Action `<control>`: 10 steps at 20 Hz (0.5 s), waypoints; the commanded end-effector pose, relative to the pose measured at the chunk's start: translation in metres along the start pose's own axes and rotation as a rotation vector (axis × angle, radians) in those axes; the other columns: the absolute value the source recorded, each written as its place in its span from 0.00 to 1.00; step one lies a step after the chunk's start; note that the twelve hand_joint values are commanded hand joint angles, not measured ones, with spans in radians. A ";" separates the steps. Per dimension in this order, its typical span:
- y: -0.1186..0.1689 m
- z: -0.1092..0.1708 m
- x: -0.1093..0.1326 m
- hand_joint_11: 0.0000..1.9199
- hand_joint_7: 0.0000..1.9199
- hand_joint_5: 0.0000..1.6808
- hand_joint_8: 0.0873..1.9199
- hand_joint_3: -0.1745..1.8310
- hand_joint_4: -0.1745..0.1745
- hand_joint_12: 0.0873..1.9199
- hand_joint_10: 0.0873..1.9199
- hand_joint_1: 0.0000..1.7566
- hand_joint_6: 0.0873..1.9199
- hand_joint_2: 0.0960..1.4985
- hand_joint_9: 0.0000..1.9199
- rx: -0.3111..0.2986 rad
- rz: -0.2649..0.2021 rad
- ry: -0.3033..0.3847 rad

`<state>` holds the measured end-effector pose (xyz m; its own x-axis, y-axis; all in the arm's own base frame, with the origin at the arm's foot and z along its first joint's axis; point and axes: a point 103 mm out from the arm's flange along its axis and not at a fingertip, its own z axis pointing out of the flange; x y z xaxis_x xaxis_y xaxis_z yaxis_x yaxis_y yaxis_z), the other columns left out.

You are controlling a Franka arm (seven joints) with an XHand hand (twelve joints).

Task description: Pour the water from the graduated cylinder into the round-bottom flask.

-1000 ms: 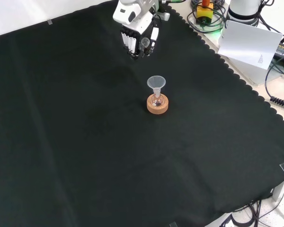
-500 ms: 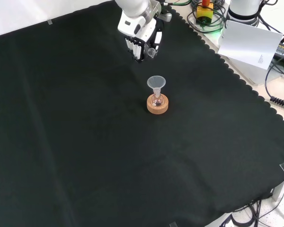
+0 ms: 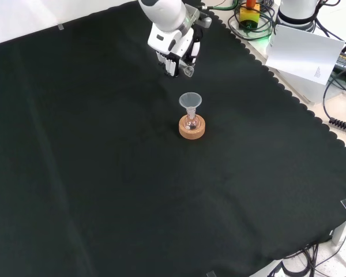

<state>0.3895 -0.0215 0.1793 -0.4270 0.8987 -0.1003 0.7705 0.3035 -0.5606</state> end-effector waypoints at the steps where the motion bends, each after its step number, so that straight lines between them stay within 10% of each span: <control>1: 0.004 -0.006 0.004 0.64 0.63 0.55 0.19 0.08 0.08 0.36 0.00 0.65 0.55 0.75 0.77 0.060 0.024 -0.046; 10: 0.013 -0.016 0.013 0.64 0.63 0.55 0.19 0.08 0.08 0.36 0.00 0.65 0.55 0.75 0.77 0.117 0.049 -0.097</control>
<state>0.3974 -0.0035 0.1818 -0.4501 0.8781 -0.1622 0.7420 0.2667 -0.6150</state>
